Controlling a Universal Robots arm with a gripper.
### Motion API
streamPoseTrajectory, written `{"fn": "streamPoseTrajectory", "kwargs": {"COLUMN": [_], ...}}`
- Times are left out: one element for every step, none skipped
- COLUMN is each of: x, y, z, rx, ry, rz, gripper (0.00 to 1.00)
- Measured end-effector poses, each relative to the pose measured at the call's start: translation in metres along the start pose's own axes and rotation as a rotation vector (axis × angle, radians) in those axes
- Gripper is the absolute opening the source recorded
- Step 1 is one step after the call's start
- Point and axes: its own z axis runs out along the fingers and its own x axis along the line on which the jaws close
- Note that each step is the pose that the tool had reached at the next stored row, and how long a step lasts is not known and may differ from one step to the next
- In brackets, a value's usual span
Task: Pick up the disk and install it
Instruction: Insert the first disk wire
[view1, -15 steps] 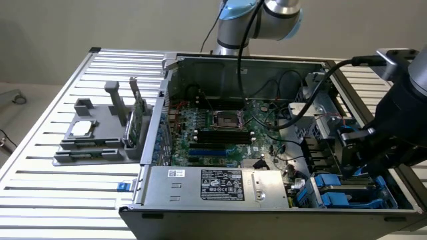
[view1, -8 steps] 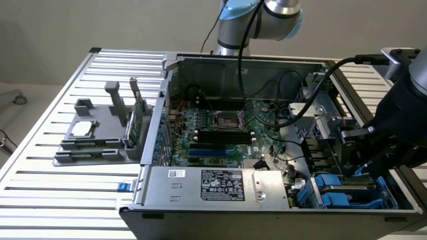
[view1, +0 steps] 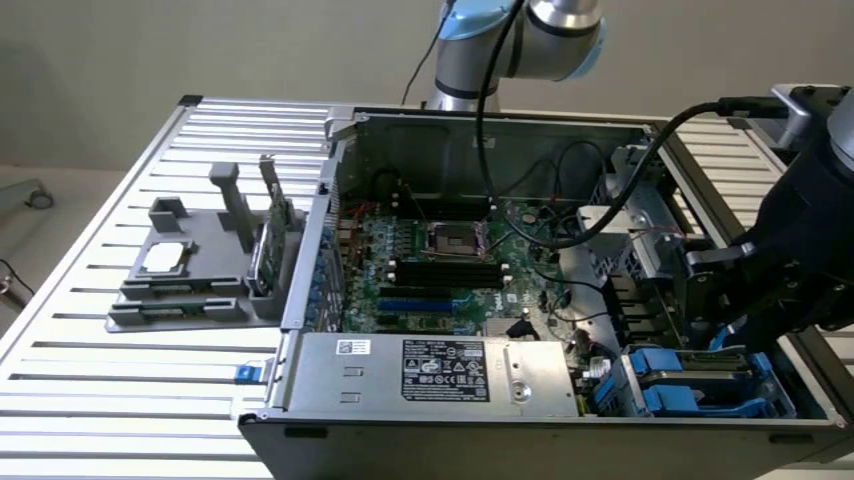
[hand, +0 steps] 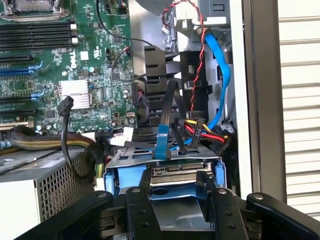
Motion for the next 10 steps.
{"fn": "streamPoseTrajectory", "kwargs": {"x": [0.0, 0.0, 0.0, 0.0, 0.0, 0.0, 0.0, 0.0, 0.0, 0.0], "y": [0.0, 0.0001, 0.0001, 0.0001, 0.0002, 0.0002, 0.0003, 0.0005, 0.0007, 0.001], "z": [-0.0001, -0.0002, -0.0003, -0.0005, -0.0004, -0.0004, -0.0004, -0.0003, -0.0002, -0.0002], "rx": [-0.0007, -0.0017, -0.0027, -0.0043, -0.0067, -0.0097, -0.0124, -0.0146, -0.0158, -0.016], "ry": [-0.0001, -0.0002, -0.0003, -0.0003, -0.0003, -0.0001, 0.0, 0.0002, 0.0002, 0.0001], "rz": [0.004, 0.009, 0.014, 0.019, 0.023, 0.027, 0.031, 0.033, 0.035, 0.038], "gripper": [0.48, 0.48, 0.48, 0.48, 0.48, 0.48, 0.48, 0.48, 0.48, 0.48]}}
